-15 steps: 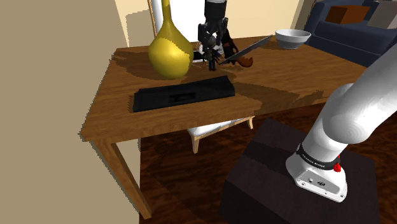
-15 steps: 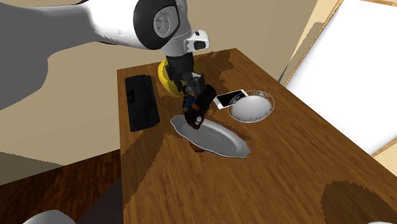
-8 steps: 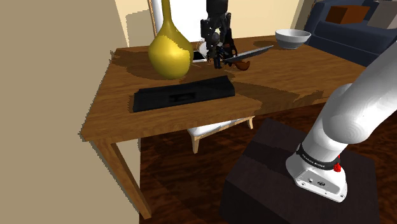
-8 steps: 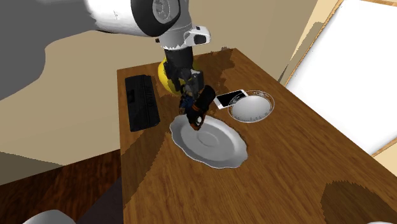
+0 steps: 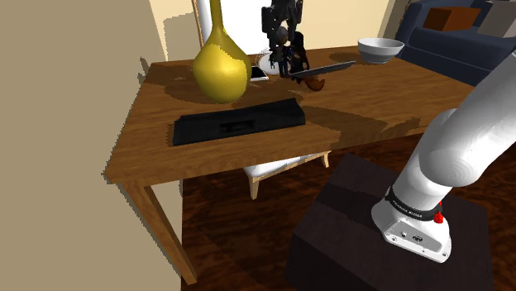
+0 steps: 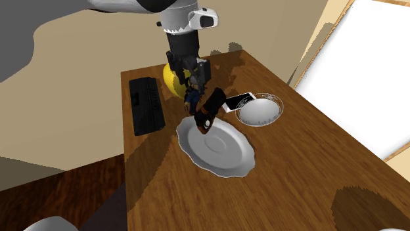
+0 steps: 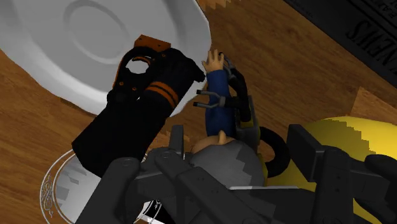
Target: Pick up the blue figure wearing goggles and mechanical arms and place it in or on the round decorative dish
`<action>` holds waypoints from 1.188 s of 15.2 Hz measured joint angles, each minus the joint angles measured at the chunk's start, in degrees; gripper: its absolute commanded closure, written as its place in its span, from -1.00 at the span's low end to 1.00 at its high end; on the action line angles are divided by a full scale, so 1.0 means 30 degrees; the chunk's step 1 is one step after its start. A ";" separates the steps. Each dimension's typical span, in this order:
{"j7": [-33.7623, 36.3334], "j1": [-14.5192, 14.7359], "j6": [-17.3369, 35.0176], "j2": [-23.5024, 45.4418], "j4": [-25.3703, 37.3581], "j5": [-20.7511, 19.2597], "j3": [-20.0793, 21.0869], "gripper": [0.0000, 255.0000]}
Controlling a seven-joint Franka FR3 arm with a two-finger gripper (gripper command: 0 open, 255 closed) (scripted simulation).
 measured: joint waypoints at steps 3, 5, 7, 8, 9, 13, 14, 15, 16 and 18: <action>0.0009 0.0015 -0.0840 0.0324 0.1158 -0.0022 0.0050 1.00; -0.0037 0.0003 -0.1386 0.0550 0.1931 -0.0046 0.0050 1.00; -0.0065 0.0005 -0.1919 0.0657 0.2571 -0.0057 0.0062 1.00; -0.0262 -0.0073 -0.2071 0.0967 0.3068 -0.0098 -0.0039 1.00; -0.0561 -0.0186 -0.2090 0.1238 0.3442 -0.0119 -0.0195 1.00; -0.2115 -0.0862 -0.2389 0.2853 0.5470 -0.0259 -0.1055 1.00; -0.2508 -0.1046 -0.2453 0.3211 0.5903 -0.0275 -0.1268 1.00; -0.2884 -0.1222 -0.2423 0.3662 0.6372 -0.0278 -0.1465 1.00; -0.3293 -0.1415 -0.2610 0.4220 0.7130 -0.0275 -0.1669 1.00; -0.4090 -0.1818 -0.2717 0.5192 0.8297 -0.0230 -0.2058 1.00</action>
